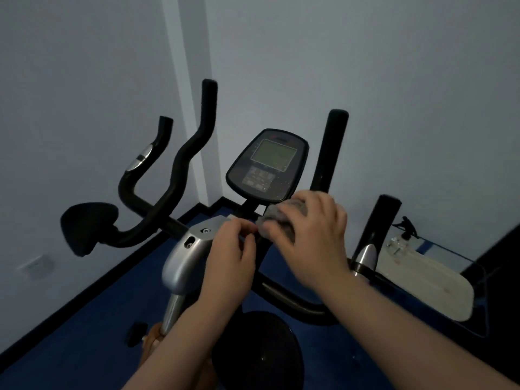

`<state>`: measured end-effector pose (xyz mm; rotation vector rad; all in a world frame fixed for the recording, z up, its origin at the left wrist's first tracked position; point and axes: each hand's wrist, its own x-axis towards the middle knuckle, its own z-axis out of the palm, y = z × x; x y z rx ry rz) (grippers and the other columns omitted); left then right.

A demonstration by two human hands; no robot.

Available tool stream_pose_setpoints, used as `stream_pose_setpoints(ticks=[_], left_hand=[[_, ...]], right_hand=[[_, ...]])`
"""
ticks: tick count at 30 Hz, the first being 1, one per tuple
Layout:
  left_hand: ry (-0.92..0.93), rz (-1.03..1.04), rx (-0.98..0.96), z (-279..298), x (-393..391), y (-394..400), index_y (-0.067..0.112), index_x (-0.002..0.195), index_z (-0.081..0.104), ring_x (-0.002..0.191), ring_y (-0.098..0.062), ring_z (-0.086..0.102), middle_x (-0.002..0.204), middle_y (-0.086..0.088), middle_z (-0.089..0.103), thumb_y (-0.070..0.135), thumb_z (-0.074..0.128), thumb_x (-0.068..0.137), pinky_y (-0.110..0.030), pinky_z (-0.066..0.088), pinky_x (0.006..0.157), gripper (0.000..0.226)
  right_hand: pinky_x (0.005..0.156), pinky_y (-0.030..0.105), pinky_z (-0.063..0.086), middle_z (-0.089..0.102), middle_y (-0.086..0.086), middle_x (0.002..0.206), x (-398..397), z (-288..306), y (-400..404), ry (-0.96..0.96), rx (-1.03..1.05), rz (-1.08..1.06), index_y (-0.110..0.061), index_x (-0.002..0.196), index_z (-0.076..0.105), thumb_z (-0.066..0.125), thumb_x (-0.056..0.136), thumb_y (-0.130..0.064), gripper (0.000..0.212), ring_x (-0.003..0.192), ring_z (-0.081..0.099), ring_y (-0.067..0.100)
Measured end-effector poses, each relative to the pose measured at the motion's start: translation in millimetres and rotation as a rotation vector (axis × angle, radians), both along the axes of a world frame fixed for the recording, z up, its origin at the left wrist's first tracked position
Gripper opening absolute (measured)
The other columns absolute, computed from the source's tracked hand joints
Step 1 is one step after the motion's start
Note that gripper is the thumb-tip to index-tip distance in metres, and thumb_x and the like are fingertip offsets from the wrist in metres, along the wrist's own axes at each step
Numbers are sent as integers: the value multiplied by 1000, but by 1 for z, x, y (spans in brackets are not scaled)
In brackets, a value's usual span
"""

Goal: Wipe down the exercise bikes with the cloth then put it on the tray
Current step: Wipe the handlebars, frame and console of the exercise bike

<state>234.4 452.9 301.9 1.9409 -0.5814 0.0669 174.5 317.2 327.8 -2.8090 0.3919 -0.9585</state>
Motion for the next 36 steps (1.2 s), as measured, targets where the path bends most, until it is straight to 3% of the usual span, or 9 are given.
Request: stream_pose_setpoints(ticks=[2, 5, 12, 16, 20, 23, 26, 32, 36], left_hand=[[-2, -22, -10, -3, 4, -5, 27, 96, 56, 85, -1, 55, 92, 10, 58, 19, 49, 96, -22, 45, 73, 10], [-54, -50, 12, -9, 6, -4, 29, 97, 55, 89, 0, 54, 94, 13, 56, 23, 45, 97, -17, 42, 74, 11], [-80, -70, 6, -10, 5, -2, 33, 98, 53, 91, -1, 54, 94, 15, 54, 29, 42, 94, -26, 46, 79, 12], [-184, -119, 47, 1, 9, -11, 32, 97, 51, 90, -7, 52, 93, 17, 50, 21, 42, 94, -29, 46, 76, 15], [-213, -174, 50, 21, 18, -40, 20, 101, 57, 92, -16, 53, 97, 6, 52, 13, 49, 96, -37, 48, 82, 12], [-219, -227, 52, 28, 21, -58, 17, 100, 58, 91, -17, 53, 96, 4, 53, 12, 49, 96, -40, 48, 82, 11], [-160, -236, 24, 23, 25, -61, 21, 96, 58, 88, -16, 53, 91, 7, 54, 15, 49, 95, -40, 49, 78, 11], [-151, -214, 56, 18, 27, -63, 26, 88, 58, 78, -14, 52, 79, 8, 55, 16, 49, 94, -28, 41, 65, 15], [-118, -214, 88, 20, 31, -67, 30, 84, 58, 76, -10, 52, 79, 11, 56, 18, 52, 94, -26, 41, 64, 16]], right_hand=[[93, 40, 33, 55, 1, 119, -4, -4, 6, 9, -21, 45, -24, 112, 65, 52, 85, -56, 43, 115, 42, 22], [73, 41, 49, 61, 6, 101, 4, 16, -21, 27, -117, 152, -14, 101, 70, 67, 84, -33, 25, 94, 50, 26], [68, 32, 48, 54, 8, 104, 3, 14, -18, -166, 186, -120, -8, 101, 70, 64, 89, -15, 15, 95, 50, 22], [64, 23, 46, 50, -1, 95, -3, 19, -19, -141, 233, 14, -10, 99, 71, 62, 89, -19, 16, 81, 54, 17], [70, 37, 51, 53, 6, 107, 21, 44, -45, -215, 204, -132, -9, 106, 69, 58, 92, -18, 20, 95, 52, 23], [72, 31, 45, 56, 4, 106, 19, 29, -35, -180, 243, -195, -11, 101, 69, 59, 92, -16, 14, 96, 51, 22], [70, 24, 45, 54, -5, 96, 5, 34, -45, -114, 316, -51, -17, 97, 70, 62, 90, -15, 12, 85, 55, 13], [71, 34, 50, 54, 3, 111, 30, 62, -60, -77, 5, -129, -13, 106, 65, 55, 95, -19, 16, 97, 49, 19], [73, 23, 47, 52, -8, 98, 9, 39, -61, -88, 328, 38, -19, 96, 66, 60, 92, -22, 8, 89, 55, 10]])
